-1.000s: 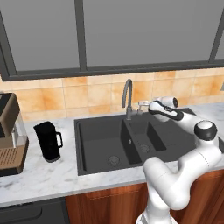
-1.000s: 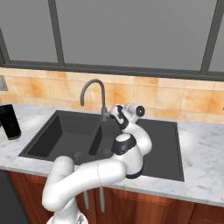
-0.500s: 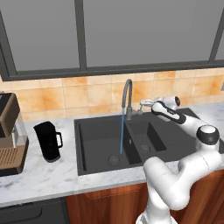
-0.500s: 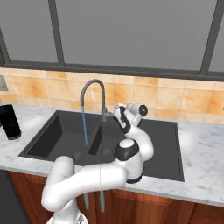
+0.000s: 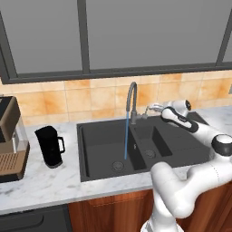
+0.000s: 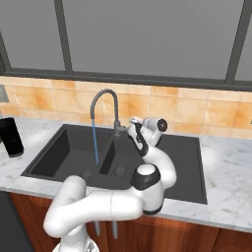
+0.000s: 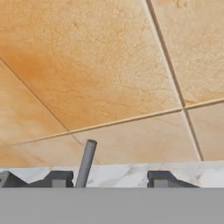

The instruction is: Turn on the sink faucet and place the jug under the water for a few seconds to fill it up.

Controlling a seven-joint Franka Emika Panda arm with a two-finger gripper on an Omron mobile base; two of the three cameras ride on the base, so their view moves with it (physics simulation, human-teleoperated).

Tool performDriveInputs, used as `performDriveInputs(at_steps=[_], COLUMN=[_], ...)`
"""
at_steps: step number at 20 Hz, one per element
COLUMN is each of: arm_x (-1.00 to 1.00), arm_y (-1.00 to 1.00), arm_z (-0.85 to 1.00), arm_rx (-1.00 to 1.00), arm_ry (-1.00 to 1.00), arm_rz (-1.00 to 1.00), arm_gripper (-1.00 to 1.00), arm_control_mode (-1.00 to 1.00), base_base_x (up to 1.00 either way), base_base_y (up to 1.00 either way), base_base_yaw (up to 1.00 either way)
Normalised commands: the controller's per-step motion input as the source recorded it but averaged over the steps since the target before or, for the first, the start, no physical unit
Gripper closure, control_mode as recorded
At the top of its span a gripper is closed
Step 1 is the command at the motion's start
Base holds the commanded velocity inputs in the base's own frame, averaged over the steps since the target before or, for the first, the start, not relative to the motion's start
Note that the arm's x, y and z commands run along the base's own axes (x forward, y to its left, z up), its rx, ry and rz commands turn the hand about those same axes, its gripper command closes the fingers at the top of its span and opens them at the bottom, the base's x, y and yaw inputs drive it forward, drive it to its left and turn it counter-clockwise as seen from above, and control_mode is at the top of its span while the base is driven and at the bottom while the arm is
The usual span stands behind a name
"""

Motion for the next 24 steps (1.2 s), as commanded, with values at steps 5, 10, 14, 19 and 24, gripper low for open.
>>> performDriveInputs(at_steps=[5,10,14,19,24], arm_x=[-0.97,-0.96,-0.75,-0.54,-0.54], arm_y=[-0.06,0.0,0.03,0.0,-0.04], arm_z=[0.14,0.62,0.97,1.0,1.0], arm_rx=[0.0,-0.01,-0.06,-0.06,-0.02], arm_ry=[-0.15,-0.22,-0.16,-0.07,0.0], arm_rz=[-0.06,-0.05,-0.01,-0.01,0.0], arm_gripper=[-1.0,-1.0,-1.0,-1.0,-1.0], arm_control_mode=[-1.0,-1.0,-1.0,-1.0,-1.0], base_base_x=[0.0,0.0,0.0,0.0,0.0], base_base_y=[0.0,0.0,0.0,0.0,0.0], base_base_yaw=[0.0,0.0,0.0,0.0,0.0])
